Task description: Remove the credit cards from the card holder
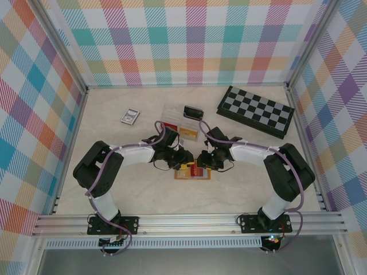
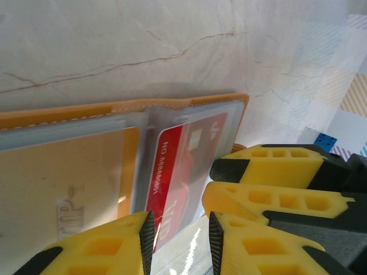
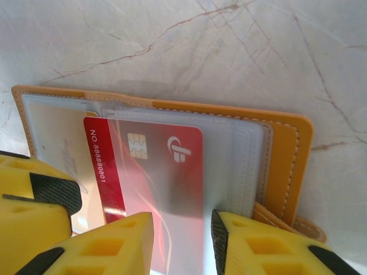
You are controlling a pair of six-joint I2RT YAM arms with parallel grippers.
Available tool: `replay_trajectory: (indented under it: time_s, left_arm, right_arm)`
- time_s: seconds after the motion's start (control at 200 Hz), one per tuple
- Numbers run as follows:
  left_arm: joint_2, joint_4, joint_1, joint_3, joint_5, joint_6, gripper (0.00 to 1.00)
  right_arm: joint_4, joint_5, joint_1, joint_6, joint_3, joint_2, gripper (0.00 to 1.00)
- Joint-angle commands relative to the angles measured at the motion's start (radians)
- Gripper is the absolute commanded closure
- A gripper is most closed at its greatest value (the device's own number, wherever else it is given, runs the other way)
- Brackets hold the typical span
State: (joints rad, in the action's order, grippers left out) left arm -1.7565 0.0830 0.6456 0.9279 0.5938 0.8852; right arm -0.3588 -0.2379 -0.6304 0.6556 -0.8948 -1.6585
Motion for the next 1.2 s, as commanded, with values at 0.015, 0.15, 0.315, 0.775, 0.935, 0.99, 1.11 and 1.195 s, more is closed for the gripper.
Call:
replay_trajectory:
  time_s: [0.015, 0.15, 0.315, 0.775, 0.935, 0.99, 1.11, 1.195]
  left_arm:
    - [-0.009, 0.054, 0.011, 0.030, 0.009, -0.035, 0.67]
    - [-0.019, 0.064, 0.011, 0.030, 0.009, -0.041, 0.68]
    - [-0.030, 0.058, 0.012, 0.026, 0.012, -0.042, 0.70]
    - [-0.072, 0.021, 0.012, 0.037, 0.048, -0.039, 0.78]
    - [-0.077, 0.011, 0.012, 0.040, 0.059, -0.040, 0.80]
    - [-0.077, 0.006, 0.012, 0.040, 0.063, -0.040, 0.81]
    - [-0.077, 0.002, 0.012, 0.043, 0.066, -0.042, 0.85]
    - [-0.074, 0.008, 0.012, 0.042, 0.058, -0.046, 0.88]
  right_arm:
    - [-0.033, 0.021, -0.003, 0.001, -0.015, -0.039, 0.66]
    - [-0.049, 0.041, -0.002, -0.001, -0.018, -0.049, 0.66]
    - [-0.060, 0.052, -0.003, -0.003, -0.018, -0.049, 0.66]
    - [-0.061, 0.051, -0.002, -0.011, -0.018, -0.049, 0.67]
    - [-0.060, 0.049, -0.002, -0.010, -0.018, -0.051, 0.68]
    - [-0.060, 0.048, -0.002, -0.011, -0.018, -0.052, 0.68]
    - [-0.062, 0.049, -0.003, -0.012, -0.019, -0.051, 0.68]
    - [-0.065, 0.053, -0.002, -0.013, -0.018, -0.053, 0.68]
